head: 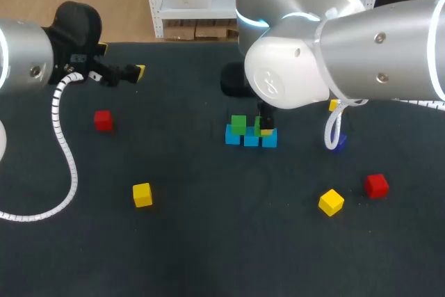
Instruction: Place the blue cubes, place green cubes on the blue cubes, place the yellow cubes on the green cubes, then place the red cubes on the yellow cubes, and place purple cube on the red cubes.
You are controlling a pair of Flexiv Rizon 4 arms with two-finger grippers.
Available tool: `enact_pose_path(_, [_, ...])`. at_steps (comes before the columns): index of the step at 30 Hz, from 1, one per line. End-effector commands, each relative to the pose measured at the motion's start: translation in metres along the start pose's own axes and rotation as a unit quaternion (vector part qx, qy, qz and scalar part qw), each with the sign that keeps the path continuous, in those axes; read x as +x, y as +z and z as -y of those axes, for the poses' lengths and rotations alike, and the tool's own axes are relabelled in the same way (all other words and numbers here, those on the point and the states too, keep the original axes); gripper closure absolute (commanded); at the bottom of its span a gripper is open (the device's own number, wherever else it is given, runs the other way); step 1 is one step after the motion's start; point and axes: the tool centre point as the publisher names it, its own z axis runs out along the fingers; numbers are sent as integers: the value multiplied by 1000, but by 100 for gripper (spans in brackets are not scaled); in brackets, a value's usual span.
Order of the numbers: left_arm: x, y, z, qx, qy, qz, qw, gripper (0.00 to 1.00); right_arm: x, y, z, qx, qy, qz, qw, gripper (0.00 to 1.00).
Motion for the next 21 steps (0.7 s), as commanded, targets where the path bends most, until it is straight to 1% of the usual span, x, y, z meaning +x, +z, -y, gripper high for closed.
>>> enact_pose_path(1, [1,0,-1,3,1,2,1000,0,1,0,-1,1,0,0,1000,15])
enact_pose_path(2, [1,0,-1,3,1,2,1000,0,1,0,-1,1,0,1,1000,5])
enact_pose_path(3, [1,0,-1,3,1,2,1000,0,1,0,-1,1,0,1,1000,0])
enact_pose_path(8, [1,0,-1,3,1,2,1000,0,2,-1,-2,3,1,0,1000,0])
enact_pose_path(11, [1,0,-1,3,1,2,1000,0,5,-7,-3,9,3,4,1000,0])
enact_pose_path(16, [1,0,-1,3,1,2,1000,0,18,-23,-6,15,-1,7,1000,0])
enact_pose_path(21, [1,0,-1,3,1,2,1000,0,33,-34,-13,20,10,14,1000,0])
